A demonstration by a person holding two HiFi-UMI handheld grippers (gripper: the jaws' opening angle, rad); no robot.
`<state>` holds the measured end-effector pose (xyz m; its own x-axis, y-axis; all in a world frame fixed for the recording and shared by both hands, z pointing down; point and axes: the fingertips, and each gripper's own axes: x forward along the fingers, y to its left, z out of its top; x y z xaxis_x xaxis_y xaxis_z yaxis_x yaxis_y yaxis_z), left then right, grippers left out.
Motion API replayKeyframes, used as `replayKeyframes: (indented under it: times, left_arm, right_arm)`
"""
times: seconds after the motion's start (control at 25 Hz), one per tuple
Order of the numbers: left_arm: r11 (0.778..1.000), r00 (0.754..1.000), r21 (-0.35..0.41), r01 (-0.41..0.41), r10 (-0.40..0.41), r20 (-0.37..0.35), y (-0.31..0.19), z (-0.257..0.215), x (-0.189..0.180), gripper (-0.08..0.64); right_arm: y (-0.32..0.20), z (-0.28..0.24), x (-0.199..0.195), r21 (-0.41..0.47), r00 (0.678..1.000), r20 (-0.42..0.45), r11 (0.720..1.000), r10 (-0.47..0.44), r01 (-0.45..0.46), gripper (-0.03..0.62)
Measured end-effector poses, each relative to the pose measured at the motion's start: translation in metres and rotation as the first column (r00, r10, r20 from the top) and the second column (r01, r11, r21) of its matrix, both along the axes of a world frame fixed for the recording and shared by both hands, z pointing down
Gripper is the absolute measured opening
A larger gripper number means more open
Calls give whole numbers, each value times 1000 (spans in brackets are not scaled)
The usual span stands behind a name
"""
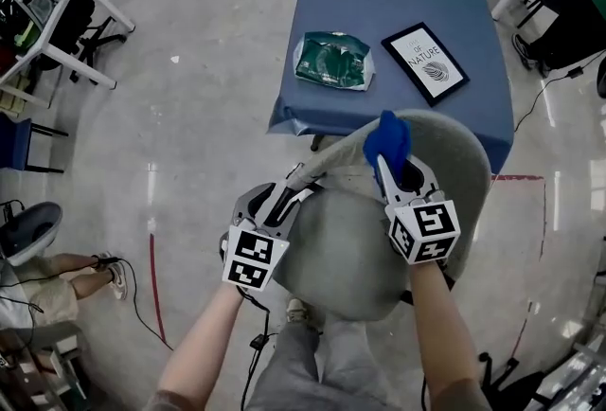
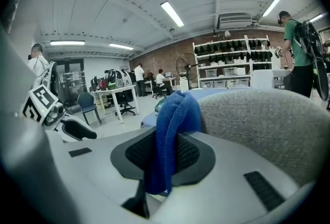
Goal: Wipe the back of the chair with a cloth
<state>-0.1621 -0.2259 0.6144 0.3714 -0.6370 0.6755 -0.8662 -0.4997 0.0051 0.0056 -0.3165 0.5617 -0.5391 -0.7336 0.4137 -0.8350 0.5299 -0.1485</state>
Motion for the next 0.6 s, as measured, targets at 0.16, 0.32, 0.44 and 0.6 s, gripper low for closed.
replayKeyframes:
  times: [0.16, 0.32, 0.44, 0.6]
  left_arm:
    - [996, 999, -80, 30, -26, 40, -2, 43, -8, 229]
    - [987, 997, -156, 39, -28, 76, 4, 70, -11, 229]
    - [981, 995, -187, 43, -25, 94, 5, 81, -13, 222]
    - [971, 994, -236, 25, 0, 106, 11, 94, -10, 222]
  right_arm:
    - [-8, 18, -1, -15, 1000, 11, 1000, -3, 3, 86]
    - [-10, 23, 23, -24, 999, 5, 999, 46, -46, 86]
    - [-10, 21, 49, -9, 995, -25, 995, 96, -96, 86]
    - [-2, 16, 101, -11, 973, -19, 974, 228, -228, 86]
